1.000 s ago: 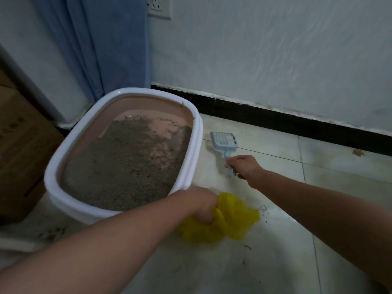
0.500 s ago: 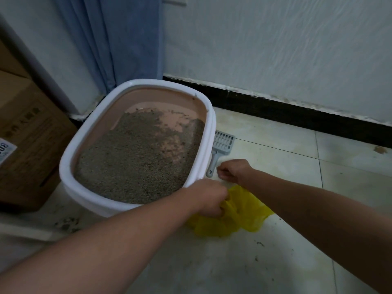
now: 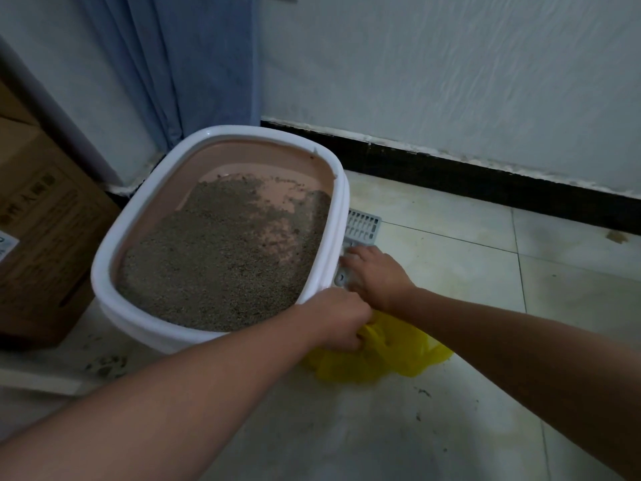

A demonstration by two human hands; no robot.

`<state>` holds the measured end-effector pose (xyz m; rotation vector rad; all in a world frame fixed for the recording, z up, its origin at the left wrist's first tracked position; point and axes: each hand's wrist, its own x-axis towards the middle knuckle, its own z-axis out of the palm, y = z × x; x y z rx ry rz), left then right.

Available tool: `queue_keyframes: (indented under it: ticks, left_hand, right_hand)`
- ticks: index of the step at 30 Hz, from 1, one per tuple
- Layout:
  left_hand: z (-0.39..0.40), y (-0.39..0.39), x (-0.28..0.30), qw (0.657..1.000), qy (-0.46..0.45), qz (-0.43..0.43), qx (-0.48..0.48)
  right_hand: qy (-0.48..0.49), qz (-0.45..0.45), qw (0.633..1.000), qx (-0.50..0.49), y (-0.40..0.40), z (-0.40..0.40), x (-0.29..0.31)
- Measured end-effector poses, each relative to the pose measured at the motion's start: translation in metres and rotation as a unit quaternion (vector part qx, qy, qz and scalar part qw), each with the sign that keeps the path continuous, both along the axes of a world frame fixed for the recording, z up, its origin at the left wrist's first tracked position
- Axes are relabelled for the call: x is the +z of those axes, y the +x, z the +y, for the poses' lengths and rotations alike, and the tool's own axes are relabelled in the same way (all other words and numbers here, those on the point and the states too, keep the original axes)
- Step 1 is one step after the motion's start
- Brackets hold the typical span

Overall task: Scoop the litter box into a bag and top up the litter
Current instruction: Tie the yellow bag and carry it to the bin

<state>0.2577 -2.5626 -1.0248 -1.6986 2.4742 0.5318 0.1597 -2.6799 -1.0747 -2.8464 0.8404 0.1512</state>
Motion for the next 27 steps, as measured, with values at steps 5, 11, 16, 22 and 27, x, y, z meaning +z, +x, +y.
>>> queue_keyframes:
  ticks: [5,11,16,22,27]
  left_hand:
    - [0.0,0.001,0.001,1.0,-0.006,0.014,0.002]
    - [0.002,0.001,0.001,1.0,-0.006,0.007,-0.004]
    - [0.001,0.003,0.001,0.997,-0.027,0.06,0.029]
    - [-0.012,0.01,0.02,0.979,-0.081,0.156,0.107]
    - [-0.029,0.007,0.05,0.939,-0.111,0.269,0.181]
  right_hand:
    - [-0.017,0.05,0.997,0.057,-0.005,0.0,-0.008]
    - [-0.005,0.049,0.998,0.04,-0.015,-0.003,-0.006]
    - [0.054,-0.044,0.997,-0.024,-0.019,-0.008,0.027]
    - [0.247,0.036,0.956,-0.156,-0.03,-0.014,0.1]
    - [0.095,0.204,0.97,-0.093,-0.065,0.005,0.143]
